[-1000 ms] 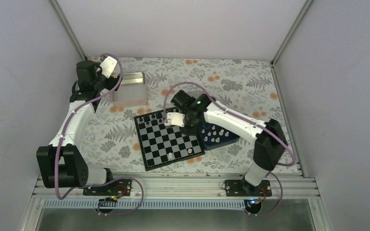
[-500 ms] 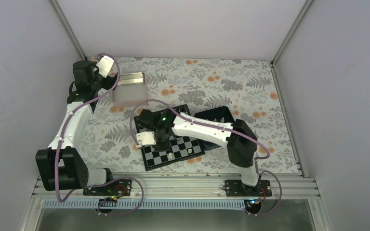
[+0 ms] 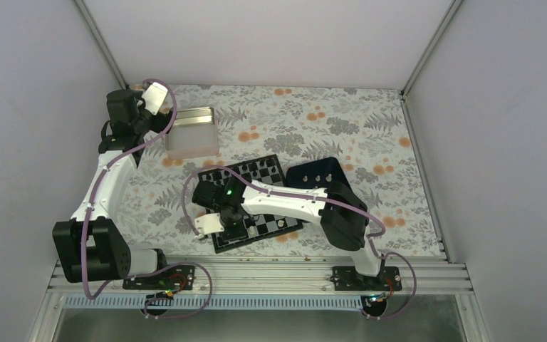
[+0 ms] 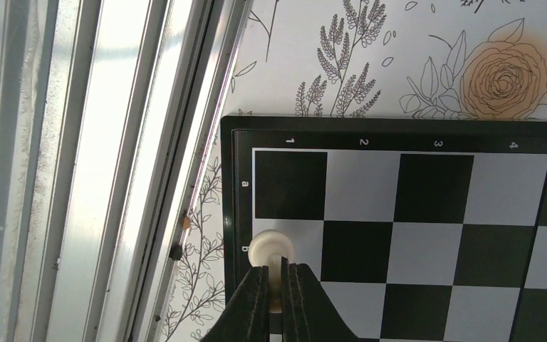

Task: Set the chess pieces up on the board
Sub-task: Place the chess piece on the chessboard.

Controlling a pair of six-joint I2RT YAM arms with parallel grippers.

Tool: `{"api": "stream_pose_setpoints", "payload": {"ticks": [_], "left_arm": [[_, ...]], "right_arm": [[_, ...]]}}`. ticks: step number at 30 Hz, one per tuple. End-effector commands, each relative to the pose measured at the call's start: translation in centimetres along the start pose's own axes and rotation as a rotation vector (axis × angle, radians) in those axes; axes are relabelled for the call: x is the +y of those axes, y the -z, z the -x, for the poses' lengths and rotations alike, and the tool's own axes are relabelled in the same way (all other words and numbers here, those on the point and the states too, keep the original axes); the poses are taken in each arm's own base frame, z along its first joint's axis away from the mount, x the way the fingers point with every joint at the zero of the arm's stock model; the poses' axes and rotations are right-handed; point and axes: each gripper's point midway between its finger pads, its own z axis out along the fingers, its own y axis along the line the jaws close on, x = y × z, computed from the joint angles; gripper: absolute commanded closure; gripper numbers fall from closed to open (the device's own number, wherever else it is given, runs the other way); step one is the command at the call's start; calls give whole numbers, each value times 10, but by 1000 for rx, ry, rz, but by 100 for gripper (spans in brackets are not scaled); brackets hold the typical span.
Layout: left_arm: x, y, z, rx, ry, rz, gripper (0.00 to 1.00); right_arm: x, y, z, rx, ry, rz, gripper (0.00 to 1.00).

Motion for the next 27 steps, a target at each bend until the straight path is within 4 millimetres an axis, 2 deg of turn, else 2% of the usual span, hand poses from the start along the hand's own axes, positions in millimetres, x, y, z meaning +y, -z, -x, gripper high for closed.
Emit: {"api": "stream_pose_setpoints", "payload": {"ticks": [1, 27], "left_arm": [[2, 4, 6, -33, -2, 3, 0], [-1, 2, 3, -30, -1, -9, 0]], "right_arm": [[6, -11, 1, 8, 25, 20, 96], [-4, -24, -15, 49, 2, -22, 94]]}}
